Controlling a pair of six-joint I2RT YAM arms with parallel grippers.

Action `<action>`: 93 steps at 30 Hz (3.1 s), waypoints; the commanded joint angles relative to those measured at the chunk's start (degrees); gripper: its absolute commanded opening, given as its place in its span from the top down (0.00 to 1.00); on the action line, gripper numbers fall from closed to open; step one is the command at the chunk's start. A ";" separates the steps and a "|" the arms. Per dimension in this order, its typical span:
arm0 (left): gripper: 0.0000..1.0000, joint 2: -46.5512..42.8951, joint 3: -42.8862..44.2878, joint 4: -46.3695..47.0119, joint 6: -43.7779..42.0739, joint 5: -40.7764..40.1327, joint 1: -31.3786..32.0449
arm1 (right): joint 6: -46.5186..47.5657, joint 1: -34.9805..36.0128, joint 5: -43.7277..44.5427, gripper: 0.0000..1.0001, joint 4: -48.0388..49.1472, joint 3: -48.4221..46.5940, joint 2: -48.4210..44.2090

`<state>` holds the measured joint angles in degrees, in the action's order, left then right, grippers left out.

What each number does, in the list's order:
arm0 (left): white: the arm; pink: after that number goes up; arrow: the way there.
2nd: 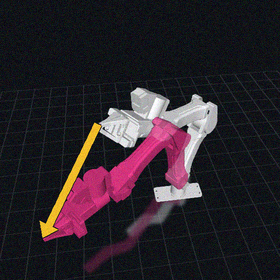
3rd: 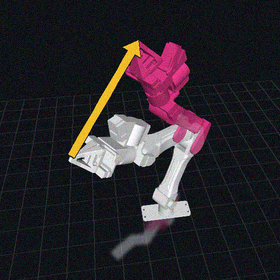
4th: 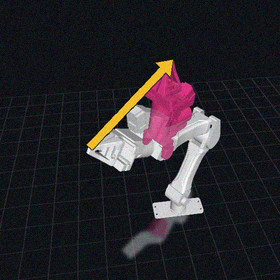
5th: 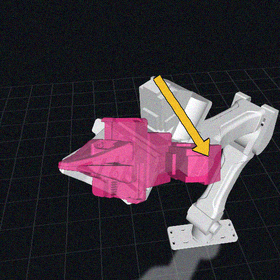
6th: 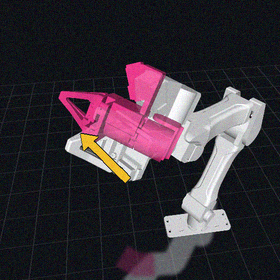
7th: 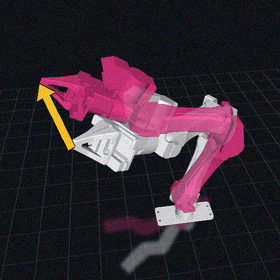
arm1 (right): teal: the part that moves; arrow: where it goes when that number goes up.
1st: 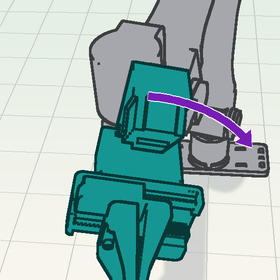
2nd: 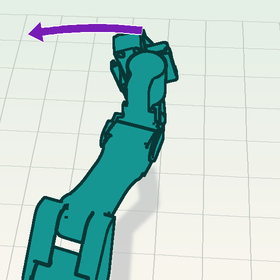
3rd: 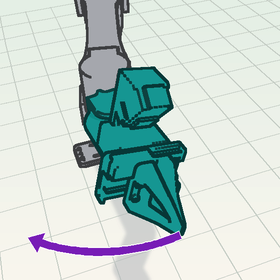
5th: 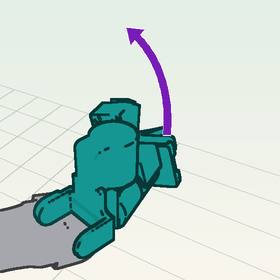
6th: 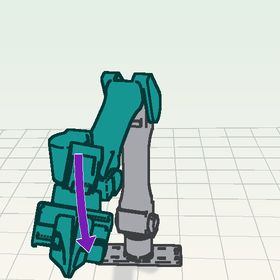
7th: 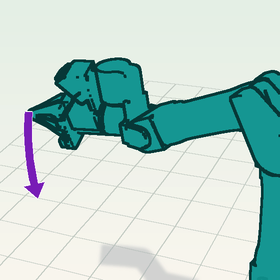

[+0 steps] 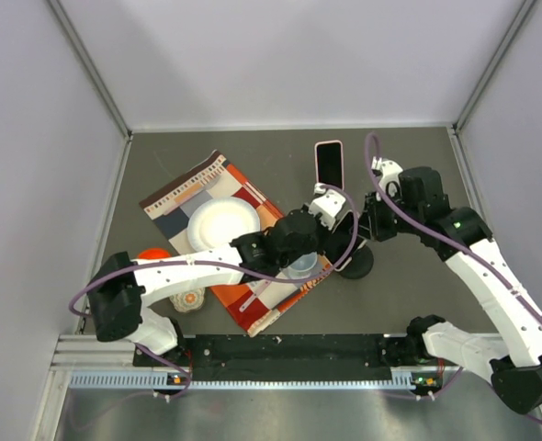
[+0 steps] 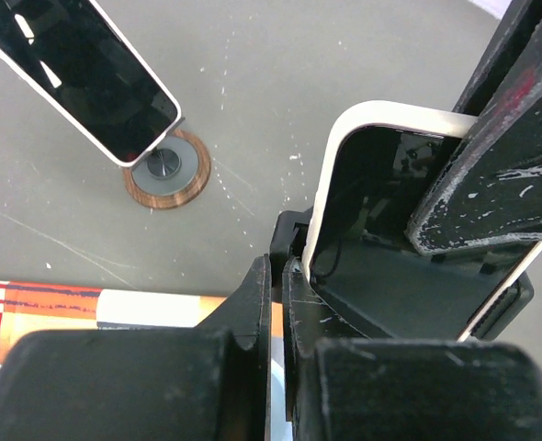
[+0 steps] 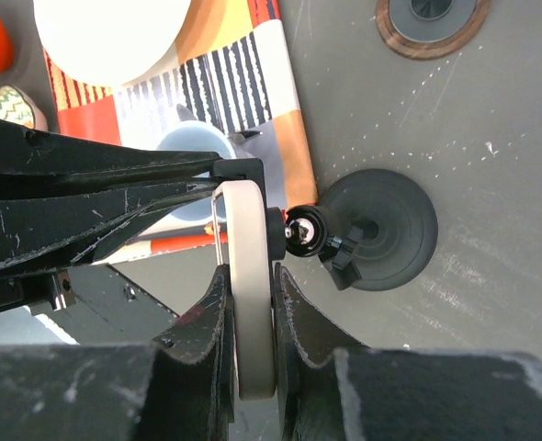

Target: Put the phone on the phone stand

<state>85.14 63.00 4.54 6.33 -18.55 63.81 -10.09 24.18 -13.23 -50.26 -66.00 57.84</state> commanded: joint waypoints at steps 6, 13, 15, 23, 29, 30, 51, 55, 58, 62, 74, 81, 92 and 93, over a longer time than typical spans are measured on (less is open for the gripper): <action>1.00 1.08 12.23 -18.68 2.54 -16.43 2.10 | 6.75 -3.71 29.67 1.00 -7.22 4.30 0.25; 1.00 1.86 17.39 -27.19 8.42 -14.51 2.37 | 7.10 -3.71 29.06 1.00 -6.78 4.56 0.34; 1.00 3.18 21.00 -34.91 10.36 -13.54 2.37 | 7.71 -3.71 28.36 1.00 -6.61 4.65 0.60; 1.00 5.56 30.78 -47.95 15.73 -12.83 2.37 | 9.12 -3.71 23.17 1.00 -6.43 4.83 1.13; 0.62 1.96 29.28 -48.31 18.37 -10.82 2.28 | 9.12 -3.79 22.29 1.00 -6.34 4.74 2.01; 0.59 1.09 29.20 -48.22 18.37 -10.11 2.37 | 9.21 -3.71 22.37 1.00 -6.43 4.74 2.01; 0.36 -12.54 15.49 -33.30 11.17 8.14 -2.37 | 5.08 -6.61 8.59 0.98 -5.82 4.56 -0.80; 0.32 -12.55 11.28 -24.24 10.02 21.24 -7.64 | 3.76 -6.69 7.43 0.86 -4.85 5.26 -1.24; 0.31 -11.76 9.52 -18.61 10.46 28.90 -10.81 | 2.97 -6.96 7.61 0.70 -4.32 5.70 -2.12; 0.30 -7.55 10.38 -15.70 9.85 34.89 -12.22 | 2.00 -7.49 8.40 0.50 -4.06 5.62 -3.43; 0.35 8.89 13.64 -5.86 10.90 50.17 -17.75 | -0.02 -13.01 -6.78 0.44 2.18 9.83 -4.94; 0.33 15.75 19.07 -2.08 11.16 59.49 -19.60 | 1.12 -14.60 -12.52 0.55 6.14 12.38 -7.40; 0.43 26.82 28.58 -1.99 11.60 66.71 -19.60 | -0.11 -15.66 -14.80 0.53 8.16 13.79 -7.83; 0.44 27.00 28.41 -0.59 12.39 67.41 -19.60 | -0.20 -15.66 -14.89 0.55 8.77 14.23 -8.01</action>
<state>110.52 89.01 -0.25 18.17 44.86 44.16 -9.69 9.43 -26.24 -45.04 -52.71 51.35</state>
